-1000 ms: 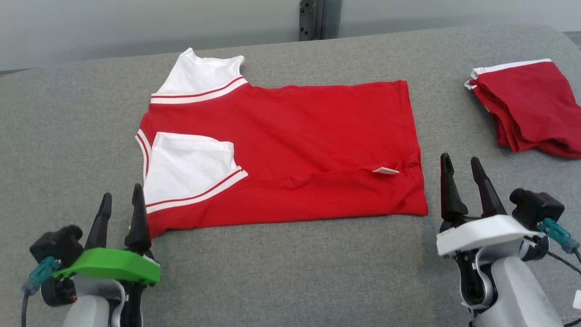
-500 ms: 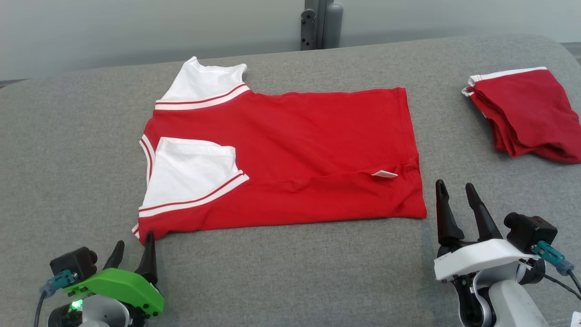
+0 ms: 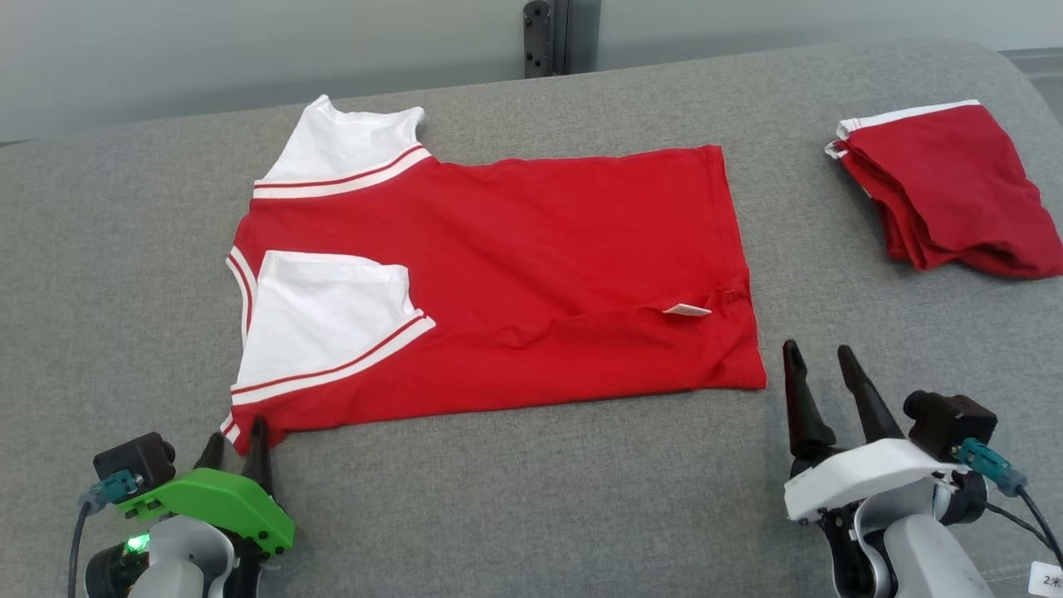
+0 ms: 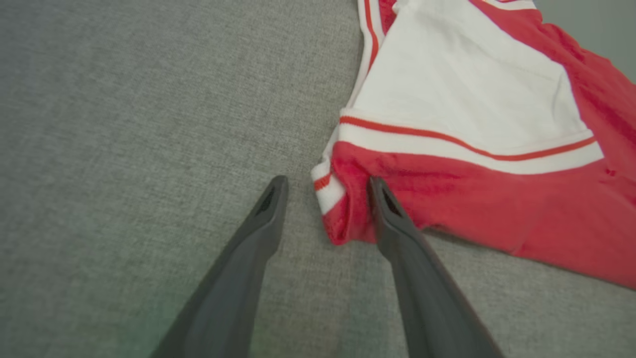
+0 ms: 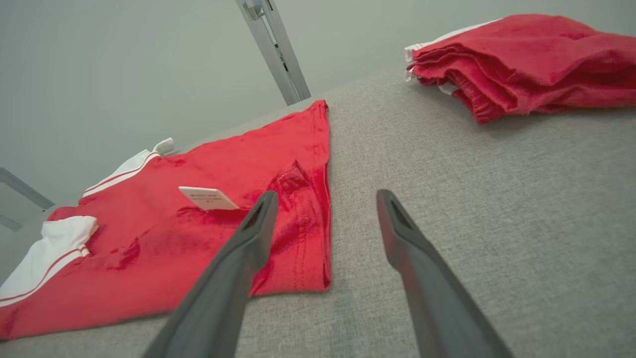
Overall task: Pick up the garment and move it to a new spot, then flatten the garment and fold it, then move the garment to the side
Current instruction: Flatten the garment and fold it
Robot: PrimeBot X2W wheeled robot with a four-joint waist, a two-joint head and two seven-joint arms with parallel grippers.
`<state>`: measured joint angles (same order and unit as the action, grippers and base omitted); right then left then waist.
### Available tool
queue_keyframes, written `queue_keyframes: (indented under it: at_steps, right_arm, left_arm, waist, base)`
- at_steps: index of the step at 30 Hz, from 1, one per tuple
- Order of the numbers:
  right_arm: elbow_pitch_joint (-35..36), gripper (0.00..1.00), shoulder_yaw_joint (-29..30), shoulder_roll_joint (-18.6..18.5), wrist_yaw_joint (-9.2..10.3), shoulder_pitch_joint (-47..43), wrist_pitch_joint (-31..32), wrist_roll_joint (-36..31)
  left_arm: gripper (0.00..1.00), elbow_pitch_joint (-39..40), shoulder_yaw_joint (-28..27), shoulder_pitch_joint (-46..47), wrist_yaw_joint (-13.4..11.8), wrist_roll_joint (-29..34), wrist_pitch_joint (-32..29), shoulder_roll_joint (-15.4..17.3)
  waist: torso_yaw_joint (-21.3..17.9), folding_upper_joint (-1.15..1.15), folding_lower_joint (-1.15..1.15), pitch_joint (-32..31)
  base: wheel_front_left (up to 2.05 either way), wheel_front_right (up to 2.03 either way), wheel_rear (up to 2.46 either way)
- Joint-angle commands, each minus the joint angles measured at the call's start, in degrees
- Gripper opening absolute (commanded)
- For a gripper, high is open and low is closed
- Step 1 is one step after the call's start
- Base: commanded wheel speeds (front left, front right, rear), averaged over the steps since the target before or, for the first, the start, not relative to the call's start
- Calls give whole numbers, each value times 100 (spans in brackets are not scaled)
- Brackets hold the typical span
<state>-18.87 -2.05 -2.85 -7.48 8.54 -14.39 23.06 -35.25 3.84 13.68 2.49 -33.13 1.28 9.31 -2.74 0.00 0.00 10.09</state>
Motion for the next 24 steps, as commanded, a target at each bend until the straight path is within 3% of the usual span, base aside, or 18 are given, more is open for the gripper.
queue_keyframes:
  at_steps: [1, 17, 18, 19, 22, 23, 24]
  right_arm:
    - [-117, 100, -13, -11, -2, 46, 118, -114]
    - [-1837, 100, -212, -6, -2, 836, 873, -395]
    - [-1918, 84, -256, -3, -2, 876, 875, -359]
    - [-1987, 58, -286, 2, -2, 913, 853, -333]
    - [-2121, 18, -384, 5, -2, 1036, 769, -224]
    - [-2133, 0, -407, 3, -2, 1060, 745, -162]
    - [-2128, 0, -425, 1, -2, 1081, 698, -81]
  left_arm:
    - [0, -86, 44, 50, 43, 26, 29, -42]
    - [0, 398, 142, 302, 143, 117, 683, 1]
    - [0, 459, 155, 290, 135, 141, 701, 9]
    - [0, 519, 166, 272, 128, 152, 718, 14]
    - [0, 706, 175, 193, 100, 167, 760, 35]
    - [0, 760, 174, 167, 92, 168, 767, 44]
    - [0, 834, 180, 133, 89, 171, 776, 54]
  waist:
    - [16, 0, 0, -4]
    - [323, 0, 0, 74]
    - [339, 0, 0, 77]
    - [352, 0, 0, 79]
    - [380, 0, 0, 80]
    - [385, 0, 0, 76]
    - [389, 0, 0, 69]
  base:
    - [0, 0, 0]
    - [0, 0, 0]
    - [0, 0, 0]
    - [0, 0, 0]
    - [0, 0, 0]
    - [0, 0, 0]
    - [0, 0, 0]
